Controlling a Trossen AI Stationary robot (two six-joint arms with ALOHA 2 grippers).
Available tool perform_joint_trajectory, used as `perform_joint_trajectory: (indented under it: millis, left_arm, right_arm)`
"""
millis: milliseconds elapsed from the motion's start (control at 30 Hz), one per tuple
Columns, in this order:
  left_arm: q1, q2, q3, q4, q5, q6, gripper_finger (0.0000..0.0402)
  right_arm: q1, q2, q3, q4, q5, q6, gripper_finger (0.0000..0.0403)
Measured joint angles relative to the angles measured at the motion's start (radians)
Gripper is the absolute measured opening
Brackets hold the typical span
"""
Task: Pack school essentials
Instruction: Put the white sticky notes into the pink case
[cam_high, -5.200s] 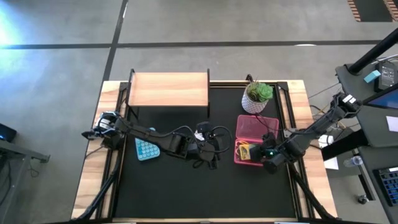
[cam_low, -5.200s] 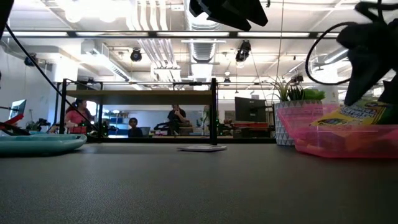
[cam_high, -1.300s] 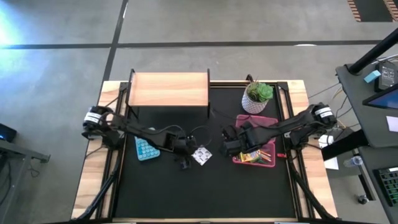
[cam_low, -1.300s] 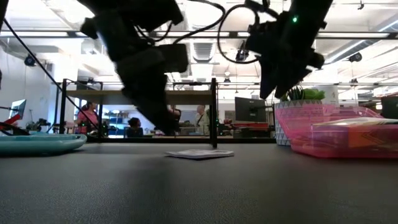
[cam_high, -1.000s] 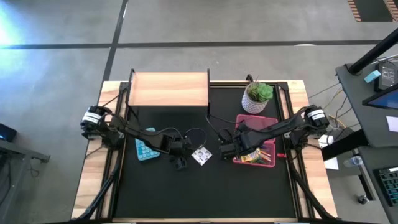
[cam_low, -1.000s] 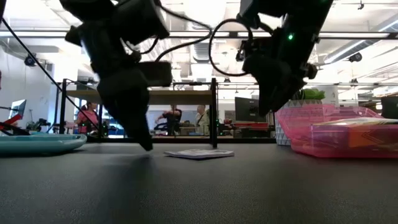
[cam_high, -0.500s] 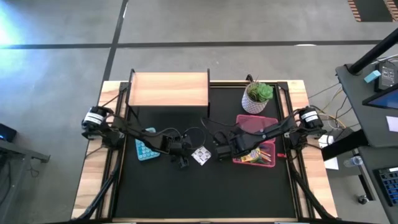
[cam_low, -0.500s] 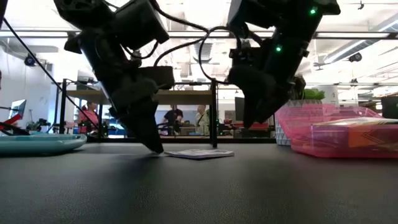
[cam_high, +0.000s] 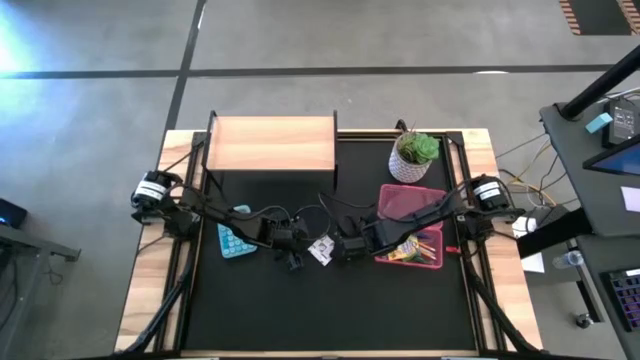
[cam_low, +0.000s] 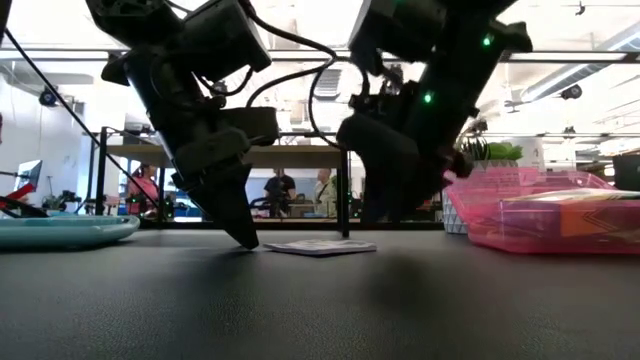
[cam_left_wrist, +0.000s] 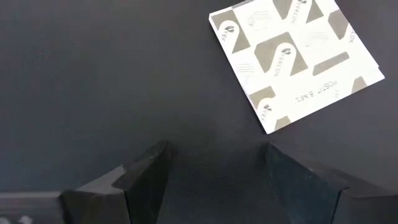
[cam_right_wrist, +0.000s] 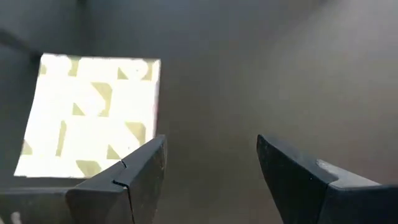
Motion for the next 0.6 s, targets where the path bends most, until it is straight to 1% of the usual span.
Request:
perform_joint_trajectory:
  millis: [133, 367, 600]
  left_arm:
    - [0.0, -0.002, 0.0, -0.01, 0.001, -0.001, 0.0251]
    - [0.0, -0.002, 0.0, -0.015, 0.008, -0.001, 0.0251]
    - [0.0, -0.002, 0.002, -0.017, 0.014, -0.002, 0.0251]
  right_arm:
    - [0.001, 0.039, 0.004, 0.027, -0.054, 0.01, 0.024]
    - [-0.004, 0.047, 0.013, 0.032, -0.055, 0.012, 0.024]
    - [-0.004, 0.005, 0.013, 0.034, -0.058, 0.011, 0.024]
